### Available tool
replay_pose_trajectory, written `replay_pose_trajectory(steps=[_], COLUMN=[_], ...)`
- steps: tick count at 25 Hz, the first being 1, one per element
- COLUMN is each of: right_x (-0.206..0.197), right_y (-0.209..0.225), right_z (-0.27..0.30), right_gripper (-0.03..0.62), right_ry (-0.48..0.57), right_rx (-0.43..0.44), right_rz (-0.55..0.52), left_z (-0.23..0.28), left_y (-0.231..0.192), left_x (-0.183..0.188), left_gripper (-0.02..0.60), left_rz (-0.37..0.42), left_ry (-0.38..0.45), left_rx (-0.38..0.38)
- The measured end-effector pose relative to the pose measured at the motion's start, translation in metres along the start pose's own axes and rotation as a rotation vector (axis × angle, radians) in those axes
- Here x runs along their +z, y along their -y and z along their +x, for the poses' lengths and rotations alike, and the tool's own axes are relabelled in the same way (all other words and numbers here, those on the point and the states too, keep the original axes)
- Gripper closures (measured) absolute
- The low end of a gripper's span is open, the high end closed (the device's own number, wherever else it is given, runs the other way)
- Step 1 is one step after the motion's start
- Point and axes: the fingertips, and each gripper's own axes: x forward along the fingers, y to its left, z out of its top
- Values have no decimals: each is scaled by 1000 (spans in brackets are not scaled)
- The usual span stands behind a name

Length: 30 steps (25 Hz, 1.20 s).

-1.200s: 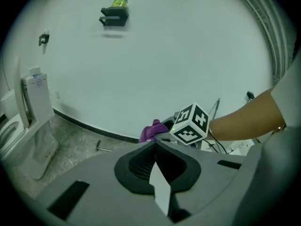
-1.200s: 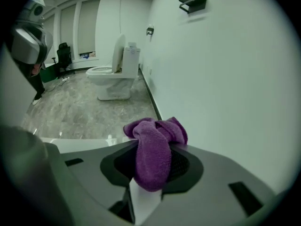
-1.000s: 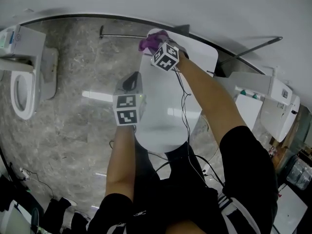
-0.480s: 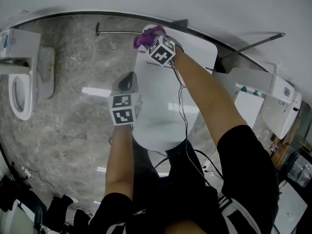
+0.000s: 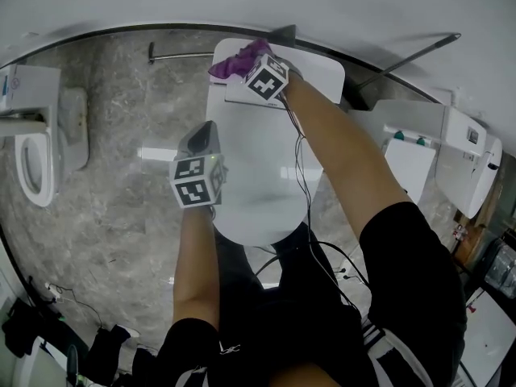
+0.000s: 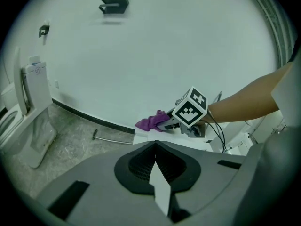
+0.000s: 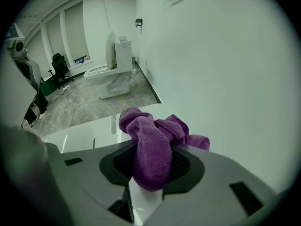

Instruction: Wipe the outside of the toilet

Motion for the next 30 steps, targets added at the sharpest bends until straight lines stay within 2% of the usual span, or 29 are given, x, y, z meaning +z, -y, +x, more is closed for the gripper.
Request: replay_pose_trajectory(steps=[5,16,23,30], right_x=[-27,-99,-137,-189], right_y=[16,45,59,83], right_z=[-17,-52,-73,-101], right_gripper=[459,459,459,459], right_ry=[15,16,2,16], right_rx=[-36,-29,-32,-58], right_rz=[36,71,88,215], left_z=[10,35,40,55], left_y=[22,97,123,158], left_x=[-15,-35,-49,-56], left_gripper=[575,575,575,575], left_rz=[8,15,23,85], left_ry=[-22,-44,-69,-112], left_rx=[3,-21,-29,-72])
